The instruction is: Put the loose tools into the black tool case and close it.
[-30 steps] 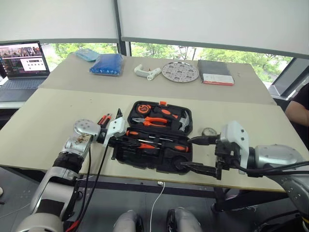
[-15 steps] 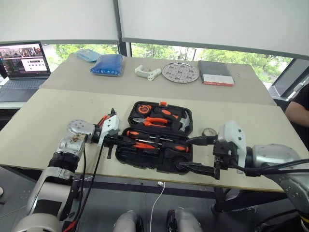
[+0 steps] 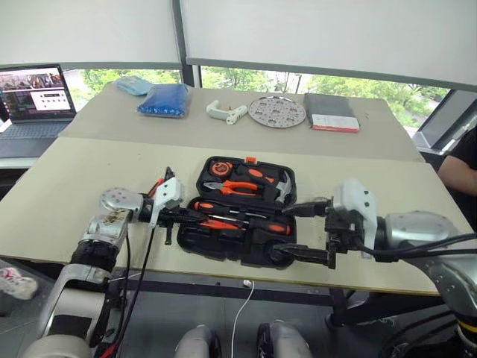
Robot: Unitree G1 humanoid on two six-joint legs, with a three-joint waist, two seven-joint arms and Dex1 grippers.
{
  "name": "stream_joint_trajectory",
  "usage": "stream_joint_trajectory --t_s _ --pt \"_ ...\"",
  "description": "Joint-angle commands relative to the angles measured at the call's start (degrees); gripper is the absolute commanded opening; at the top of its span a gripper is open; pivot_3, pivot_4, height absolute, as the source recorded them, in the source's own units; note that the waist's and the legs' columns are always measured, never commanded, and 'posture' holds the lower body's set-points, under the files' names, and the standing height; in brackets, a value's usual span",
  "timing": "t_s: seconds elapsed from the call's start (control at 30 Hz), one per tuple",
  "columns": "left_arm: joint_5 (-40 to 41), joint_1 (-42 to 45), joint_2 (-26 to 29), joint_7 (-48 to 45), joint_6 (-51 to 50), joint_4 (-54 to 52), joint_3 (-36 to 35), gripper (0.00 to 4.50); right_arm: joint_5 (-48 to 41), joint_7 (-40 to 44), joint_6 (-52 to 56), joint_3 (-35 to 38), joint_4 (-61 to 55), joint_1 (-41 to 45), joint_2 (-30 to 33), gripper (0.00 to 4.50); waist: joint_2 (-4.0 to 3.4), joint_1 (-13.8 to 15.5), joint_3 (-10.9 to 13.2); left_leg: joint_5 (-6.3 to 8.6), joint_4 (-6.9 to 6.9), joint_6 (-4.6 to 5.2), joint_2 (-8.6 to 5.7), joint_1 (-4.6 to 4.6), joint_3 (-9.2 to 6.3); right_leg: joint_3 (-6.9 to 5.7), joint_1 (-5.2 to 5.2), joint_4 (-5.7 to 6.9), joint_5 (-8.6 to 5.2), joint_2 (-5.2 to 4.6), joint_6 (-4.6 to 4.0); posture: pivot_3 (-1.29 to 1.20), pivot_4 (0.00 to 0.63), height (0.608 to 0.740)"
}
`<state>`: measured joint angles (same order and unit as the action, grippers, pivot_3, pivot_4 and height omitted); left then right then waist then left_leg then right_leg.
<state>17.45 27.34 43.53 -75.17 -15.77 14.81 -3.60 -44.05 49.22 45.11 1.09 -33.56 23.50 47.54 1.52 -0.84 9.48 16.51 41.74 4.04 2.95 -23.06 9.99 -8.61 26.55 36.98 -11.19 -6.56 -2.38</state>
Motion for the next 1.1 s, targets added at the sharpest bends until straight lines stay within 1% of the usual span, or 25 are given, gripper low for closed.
stream_joint_trajectory --t_s 0.03,0.07,0.17,0.23,0.27,0.37,0.43,0.47,0.53,0.6,0.7,0.8,0.87,0.9,0.93,1.07,1.1 --pt "6.27 -14.04 4.13 7.89 -11.25 -18.0 -15.27 2.12 0.68 2.85 -2.74 -2.06 2.8 4.25 -2.21 4.5 -0.03 -0.18 -0.01 0.0 -0.02 0.0 -0.02 0.0 0.0 0.01 0.0 0.0 0.0 0.01 0.0 0.0 0.15 0.718" --pt "6.9 -17.8 4.55 9.7 -13.24 -20.9 -18.63 2.51 1.06 3.57 -3.11 -2.71 3.62 4.99 -2.63 4.5 -0.03 -0.44 0.0 0.01 -0.03 -0.01 -0.02 0.03 0.01 0.04 -0.01 -0.01 -0.02 -0.01 0.01 0.0 0.15 0.718" --pt "7.29 -27.17 5.1 13.51 -17.08 -26.26 -26.35 3.66 2.27 5.75 -4.4 -4.44 5.79 6.83 -3.69 4.5 -0.05 0.17 0.02 0.05 -0.06 -0.07 -0.04 0.14 -0.03 0.06 -0.14 -0.04 -0.08 -0.06 0.1 0.0 0.15 0.718" --pt "7.51 -31.81 5.44 15.37 -19.72 -29.1 -29.9 4.32 3.08 7.2 -5.27 -5.45 7.27 8.05 -4.35 4.5 -0.07 0.67 0.04 0.13 -0.08 -0.18 -0.04 0.11 -0.08 -0.01 -0.14 -0.13 -0.09 -0.1 0.09 0.0 0.15 0.718" --pt "8.03 -33.23 5.62 15.91 -20.92 -30.21 -30.88 4.42 3.41 7.63 -5.52 -5.81 7.66 8.42 -4.66 4.5 -0.08 0.94 0.04 0.31 -0.09 -0.46 -0.05 0.11 -0.09 -0.01 -0.13 -0.16 -0.09 -0.15 0.09 0.0 0.15 0.718" --pt "8.77 -33.11 7.2 18.4 -24.66 -31.96 -30.52 4.42 4.27 8.84 -6.21 -6.82 8.81 9.4 -5.52 4.5 -0.12 1.94 0.06 0.38 -0.1 -0.59 -0.1 0.1 -0.19 -0.14 -0.13 -0.16 -0.09 -0.36 0.09 0.0 0.15 0.718" --pt "8.53 -29.06 8.56 20.96 -27.94 -30.88 -27.37 4.42 4.79 9.29 -6.38 -7.04 9.05 9.48 -5.84 4.5 -0.14 2.24 0.07 0.39 -0.1 -0.61 -0.14 0.08 -0.2 -0.16 -0.11 -0.15 -0.09 -0.42 0.1 0.0 0.15 0.718" --pt "8.21 -26.65 9.35 22.14 -29.86 -29.98 -25.19 4.42 5.0 9.39 -6.4 -7.1 9.07 9.47 -5.99 4.5 -0.14 2.38 0.07 0.39 -0.1 -0.61 -0.16 0.06 -0.2 -0.16 -0.12 -0.14 -0.08 -0.43 0.11 0.0 0.15 0.718" --pt "6.42 -20.52 11.45 23.75 -34.22 -27.47 -18.19 4.42 5.07 9.38 -6.26 -6.97 8.73 9.2 -6.15 4.5 -0.14 2.59 0.07 0.39 -0.1 -0.61 -0.19 0.04 -0.22 -0.17 -0.14 -0.13 -0.05 -0.4 0.15 0.0 0.15 0.718" --pt "3.52 -13.38 12.17 25.29 -35.75 -23.03 -10.83 4.42 4.92 9.0 -5.83 -6.61 7.93 8.73 -6.21 4.5 -0.16 2.5 0.06 0.38 -0.12 -0.61 -0.22 0.01 -0.19 -0.16 -0.14 -0.12 -0.05 -0.33 0.16 0.0 0.15 0.718" --pt "0.7 -0.39 10.64 27.14 -40.2 -12.78 -2.31 4.42 4.43 8.11 -5.08 -5.68 6.14 7.49 -5.87 4.5 -0.14 2.25 0.07 0.35 -0.15 -0.56 -0.3 -0.07 -0.16 -0.13 -0.11 -0.13 -0.04 0.12 0.16 0.0 0.15 0.718" --pt "-3.41 8.53 8.85 27.78 -39.51 -3.4 4.86 4.42 4.51 6.71 -4.87 -4.88 4.24 6.26 -5.53 4.5 -0.13 1.72 0.07 0.07 -0.14 -0.15 -0.29 -0.12 -0.12 -0.12 -0.06 -0.1 -0.05 0.27 0.15 0.0 0.15 0.718" --pt "-5.96 12.13 7.57 27.14 -36.41 2.49 8.39 4.42 4.82 5.61 -4.88 -4.5 3.15 5.47 -5.28 4.5 -0.13 1.23 0.07 0.07 -0.14 -0.15 -0.29 -0.11 -0.06 -0.11 -0.04 -0.1 -0.08 0.3 0.18 0.0 0.15 0.718" --pt "-5.96 13.31 6.57 26.02 -34.59 4.51 9.01 4.42 4.85 5.3 -4.91 -4.35 2.68 5.1 -5.13 4.5 -0.13 1.01 0.07 0.07 -0.14 -0.15 -0.28 -0.09 -0.03 -0.1 -0.04 -0.1 -0.1 0.32 0.19 0.0 0.15 0.718" --pt "-5.34 14.56 5.57 24.98 -35.76 6.2 9.46 4.42 4.78 5.02 -4.89 -4.2 2.17 4.71 -4.98 4.5 -0.13 0.9 0.07 0.08 -0.15 -0.15 -0.28 -0.08 -0.02 -0.09 -0.04 -0.1 -0.12 0.32 0.19 0.0 0.15 0.718" --pt "-8.11 16.19 3.16 23.48 -32.92 11.25 13.04 4.42 4.2 3.88 -4.39 -3.72 0.47 3.78 -4.49 4.5 -0.14 0.86 0.06 0.07 -0.12 -0.15 -0.28 -0.09 -0.02 -0.01 0.03 0.02 -0.18 0.26 0.18 0.0 0.15 0.718" --pt "-8.39 16.6 2.46 23.73 -33.13 12.64 13.02 4.18 3.97 3.71 -4.21 -3.51 0.2 3.65 -4.37 4.5 -0.14 0.95 0.06 0.07 -0.11 -0.16 -0.28 -0.07 -0.02 0.0 0.02 0.04 -0.19 0.24 0.18 0.0 0.15 0.718"
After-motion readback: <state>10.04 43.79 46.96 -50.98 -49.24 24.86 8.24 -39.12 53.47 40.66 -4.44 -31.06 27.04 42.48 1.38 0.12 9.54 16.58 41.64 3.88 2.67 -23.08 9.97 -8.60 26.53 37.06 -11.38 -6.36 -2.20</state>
